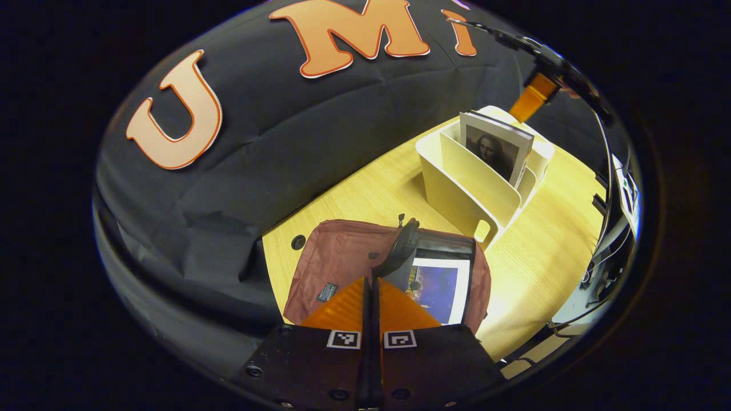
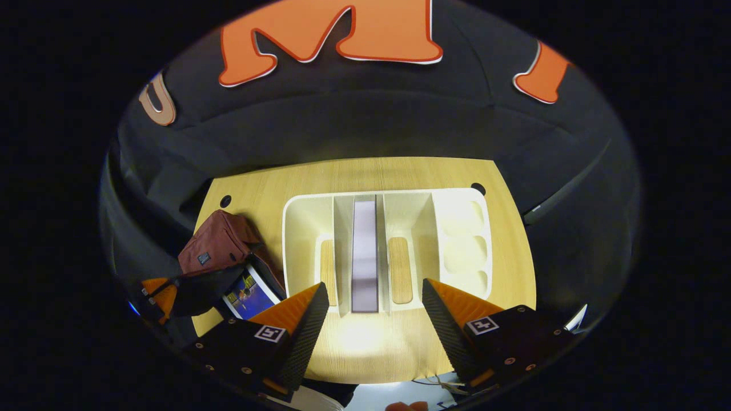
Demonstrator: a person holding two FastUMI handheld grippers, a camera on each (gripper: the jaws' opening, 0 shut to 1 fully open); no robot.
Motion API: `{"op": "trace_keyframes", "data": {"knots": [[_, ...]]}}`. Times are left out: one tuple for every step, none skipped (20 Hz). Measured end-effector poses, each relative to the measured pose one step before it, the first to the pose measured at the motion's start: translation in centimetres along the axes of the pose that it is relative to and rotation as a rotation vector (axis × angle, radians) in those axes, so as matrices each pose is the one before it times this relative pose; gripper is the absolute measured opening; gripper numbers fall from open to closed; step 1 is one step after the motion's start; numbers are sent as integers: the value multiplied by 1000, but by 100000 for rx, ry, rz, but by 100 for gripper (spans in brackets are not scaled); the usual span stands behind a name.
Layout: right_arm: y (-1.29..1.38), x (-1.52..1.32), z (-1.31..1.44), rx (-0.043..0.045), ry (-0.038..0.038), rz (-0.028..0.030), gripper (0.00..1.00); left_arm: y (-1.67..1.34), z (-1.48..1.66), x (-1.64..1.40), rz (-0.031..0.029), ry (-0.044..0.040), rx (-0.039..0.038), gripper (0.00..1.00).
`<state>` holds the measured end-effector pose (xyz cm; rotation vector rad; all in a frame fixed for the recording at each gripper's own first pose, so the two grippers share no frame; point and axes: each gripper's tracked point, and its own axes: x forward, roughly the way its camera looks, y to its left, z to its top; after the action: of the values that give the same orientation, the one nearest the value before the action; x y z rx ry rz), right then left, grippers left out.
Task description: Open the schoolbag, grab two books from the bookshelf and put them into the schoolbag.
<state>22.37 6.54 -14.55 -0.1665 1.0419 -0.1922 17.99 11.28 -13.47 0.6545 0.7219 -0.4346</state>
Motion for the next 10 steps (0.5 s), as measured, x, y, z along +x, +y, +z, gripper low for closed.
{"op": "trace_keyframes", "data": {"knots": [[186, 1169, 478, -809, 1667, -115, 98, 101, -80, 99, 85, 337, 10, 1], [153, 1261, 106, -339, 2736, 372, 99, 120, 45, 21, 274, 472, 18, 1], [229, 1211, 37, -832, 2864, 41, 98, 134, -82, 38, 385, 560, -81, 1], [-104, 1141, -164, -1007, 2615, -970, 98, 113, -12, 131, 460, 498, -248, 1], [-63, 935, -58, -399, 2216, -1077, 99, 127, -62, 33, 462, 502, -634, 1], [258, 846, -8, 140, 1790, 283, 99, 39, -88, 71, -236, 405, -478, 1], [231, 623, 156, 586, 1222, 1084, 99, -107, -132, 182, -290, 404, -251, 1], [63, 530, 395, 998, 330, 327, 99, -14, -53, -57, -75, 233, -39, 1], [87, 283, 315, 518, 513, 162, 99, -1, 119, 105, -14, 147, 45, 1], [103, 268, -44, 221, 527, 295, 99, 161, -32, 88, 271, 244, -11, 1]]}}
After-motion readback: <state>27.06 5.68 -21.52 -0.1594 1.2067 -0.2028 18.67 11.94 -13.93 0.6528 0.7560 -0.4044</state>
